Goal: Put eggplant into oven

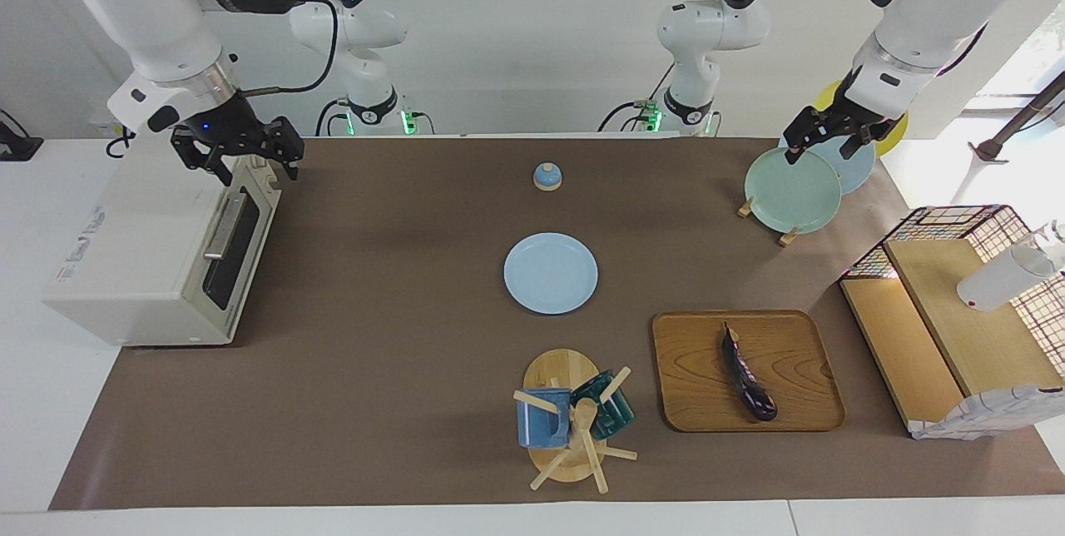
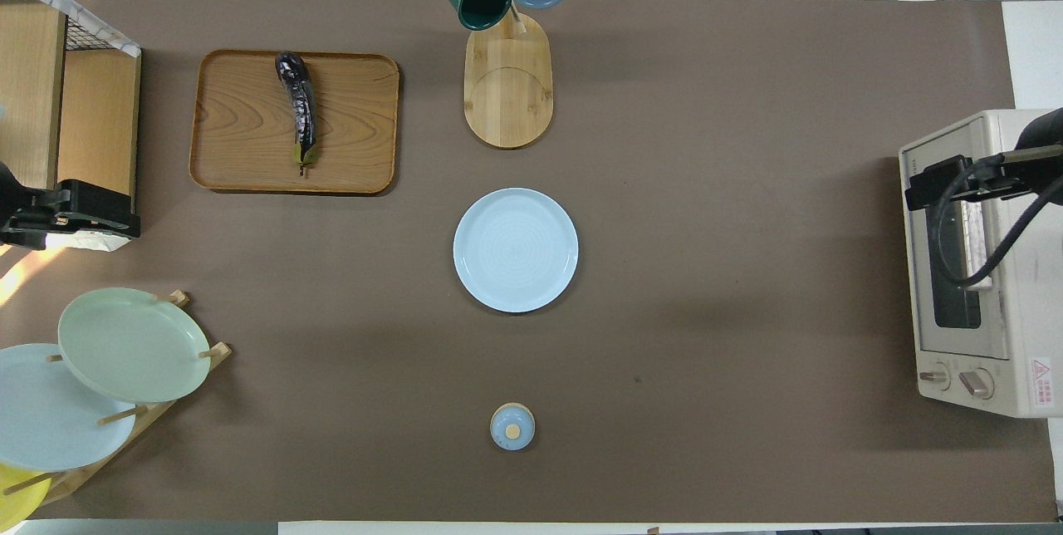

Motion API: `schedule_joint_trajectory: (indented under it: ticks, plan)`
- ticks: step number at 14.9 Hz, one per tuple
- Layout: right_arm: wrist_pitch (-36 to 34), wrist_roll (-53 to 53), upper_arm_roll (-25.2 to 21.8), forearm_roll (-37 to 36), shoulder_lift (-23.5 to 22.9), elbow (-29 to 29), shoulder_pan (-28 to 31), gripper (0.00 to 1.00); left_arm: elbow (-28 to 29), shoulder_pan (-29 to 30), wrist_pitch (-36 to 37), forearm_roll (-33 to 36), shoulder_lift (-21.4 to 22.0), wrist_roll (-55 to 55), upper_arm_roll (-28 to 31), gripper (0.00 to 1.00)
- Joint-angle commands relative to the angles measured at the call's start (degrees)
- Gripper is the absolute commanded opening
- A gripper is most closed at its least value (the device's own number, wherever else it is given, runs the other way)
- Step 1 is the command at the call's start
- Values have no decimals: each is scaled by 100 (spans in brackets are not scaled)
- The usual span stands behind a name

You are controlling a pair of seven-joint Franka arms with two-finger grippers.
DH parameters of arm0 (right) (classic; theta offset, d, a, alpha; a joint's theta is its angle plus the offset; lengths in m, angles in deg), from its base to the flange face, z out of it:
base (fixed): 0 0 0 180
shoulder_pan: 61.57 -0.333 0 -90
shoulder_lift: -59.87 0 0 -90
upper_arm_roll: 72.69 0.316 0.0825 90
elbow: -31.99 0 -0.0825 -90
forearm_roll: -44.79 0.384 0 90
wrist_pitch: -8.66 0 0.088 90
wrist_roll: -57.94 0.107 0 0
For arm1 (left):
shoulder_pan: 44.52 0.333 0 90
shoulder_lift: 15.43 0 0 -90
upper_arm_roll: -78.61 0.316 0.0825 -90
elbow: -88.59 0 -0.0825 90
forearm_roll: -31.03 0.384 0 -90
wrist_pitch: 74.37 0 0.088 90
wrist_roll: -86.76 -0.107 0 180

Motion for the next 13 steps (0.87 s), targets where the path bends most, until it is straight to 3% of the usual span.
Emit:
schedule_joint_trajectory:
  ticks: [1, 7, 8, 9, 10, 13]
  plan:
    - [-112, 72, 15, -96, 8, 40, -1, 100, 148, -29, -85, 144, 102, -104, -1, 100]
    - [-112, 72, 15, -105, 104, -152, -9, 100, 131, -29, -138, 136, 93, -78, -1, 100]
    - [-129, 37, 15, -113, 105, -153, -10, 78, 131, -29, -138, 144, 93, -78, -1, 100]
    - [-103, 20, 15, -140, 114, -179, -1, 17, 131, -38, -155, 144, 93, -78, -1, 100]
    - [-42, -7, 15, -253, 166, -336, 60, 0, 131, -38, -173, 136, 93, -61, -9, 100]
    - [869, -560, -56, -386, 525, -1274, 358, 0, 183, -38, -523, 135, 84, -52, -9, 100]
